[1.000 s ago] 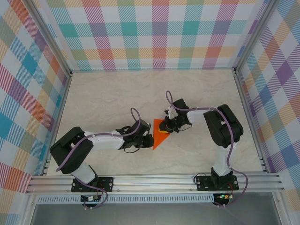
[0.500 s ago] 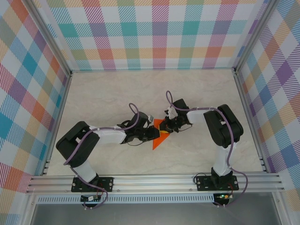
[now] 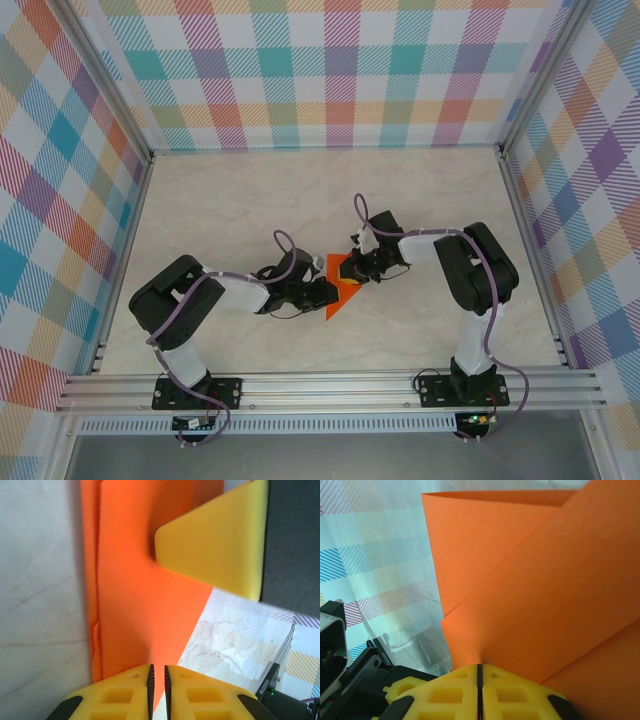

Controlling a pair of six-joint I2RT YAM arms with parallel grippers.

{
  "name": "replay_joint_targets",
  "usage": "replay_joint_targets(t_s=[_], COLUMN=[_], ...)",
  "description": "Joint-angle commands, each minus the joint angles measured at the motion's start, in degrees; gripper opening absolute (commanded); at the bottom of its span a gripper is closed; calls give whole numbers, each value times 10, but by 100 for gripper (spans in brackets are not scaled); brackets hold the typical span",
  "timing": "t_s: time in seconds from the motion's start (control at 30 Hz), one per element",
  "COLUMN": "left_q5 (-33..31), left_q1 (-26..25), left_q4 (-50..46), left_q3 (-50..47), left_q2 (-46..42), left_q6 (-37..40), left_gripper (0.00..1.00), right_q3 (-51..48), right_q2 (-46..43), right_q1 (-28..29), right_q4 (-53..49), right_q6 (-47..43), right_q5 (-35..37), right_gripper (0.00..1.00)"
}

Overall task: Fold a paper plane with a square sheet of paper (pick it up from the middle)
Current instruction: Fourth fold the wing at the center of the table.

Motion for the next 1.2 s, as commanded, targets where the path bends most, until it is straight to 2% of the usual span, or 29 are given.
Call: replay_joint_targets(t_s=[0.0, 0.33, 0.43, 0.83, 0.97, 1.17], left_q5=[4, 8, 18, 75, 36, 11], left_q1=[1, -6, -5, -18, -24, -24], left_q4=[-75, -99, -40, -31, -81, -90], left_q3=[-34, -14, -20, -2, -18, -70], left_q2=[-21, -80, -88, -12, -13, -38], left_q6=[22, 38, 16, 19, 34, 28], left_gripper=[17, 19, 19, 20, 20, 19], right_q3=[-19, -23, -23, -21, -22, -21], right_q2=[51, 54, 54, 60, 61, 60], right_q1=[1, 1, 1, 1, 1, 1], right_q4=[-27, -24, -25, -25, -25, -28], right_q6=[-3, 0, 0, 1, 1, -1], right_q5=[85, 90, 91, 92, 92, 94], right_gripper=[9, 9, 9, 9, 9, 9])
